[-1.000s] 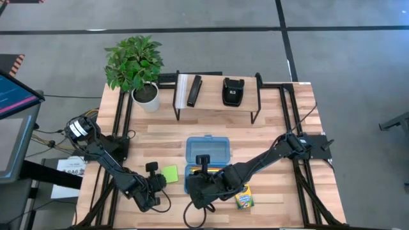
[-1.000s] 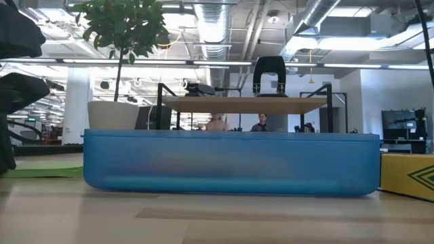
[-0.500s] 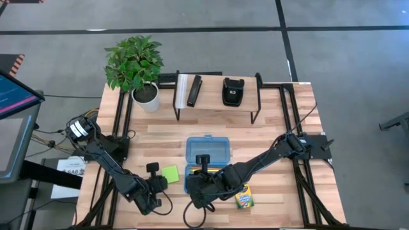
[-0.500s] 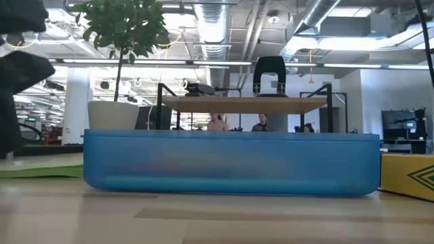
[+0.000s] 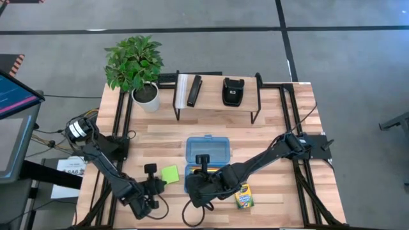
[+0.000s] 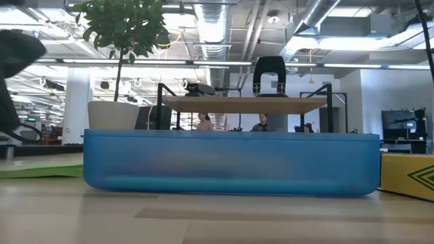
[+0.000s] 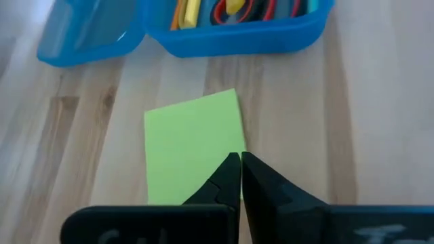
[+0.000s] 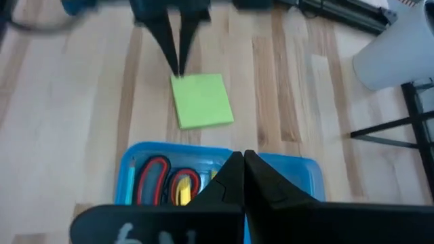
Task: Pack school essentials
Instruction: Put the sticky note into the supply box
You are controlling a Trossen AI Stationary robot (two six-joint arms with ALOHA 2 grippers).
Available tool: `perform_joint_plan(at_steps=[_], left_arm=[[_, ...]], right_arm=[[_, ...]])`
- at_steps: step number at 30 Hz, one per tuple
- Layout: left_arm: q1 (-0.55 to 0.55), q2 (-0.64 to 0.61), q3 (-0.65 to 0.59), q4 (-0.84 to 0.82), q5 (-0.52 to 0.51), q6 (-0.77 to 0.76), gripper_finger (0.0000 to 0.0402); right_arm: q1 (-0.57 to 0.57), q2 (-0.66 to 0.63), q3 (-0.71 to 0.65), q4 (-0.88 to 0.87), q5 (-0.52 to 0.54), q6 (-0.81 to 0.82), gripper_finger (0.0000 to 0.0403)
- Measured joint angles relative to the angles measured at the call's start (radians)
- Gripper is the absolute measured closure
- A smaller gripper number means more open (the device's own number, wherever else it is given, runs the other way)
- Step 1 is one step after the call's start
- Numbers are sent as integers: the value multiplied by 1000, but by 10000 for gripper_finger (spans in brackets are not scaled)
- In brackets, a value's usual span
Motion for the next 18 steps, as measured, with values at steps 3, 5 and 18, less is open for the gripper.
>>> perform_joint_plan(at_steps=[3,5,18], left_arm=[[-29,-42,-39,18,-16,-51,401],[-47,-86,-89,63,-25,-68,401],[-78,-333,-425,473,-61,-84,401]], right_arm=[[-10,6,-39,8,-9,5,392],[-22,3,-67,42,-31,6,394],[-114,1,-192,308,-268,-59,394]])
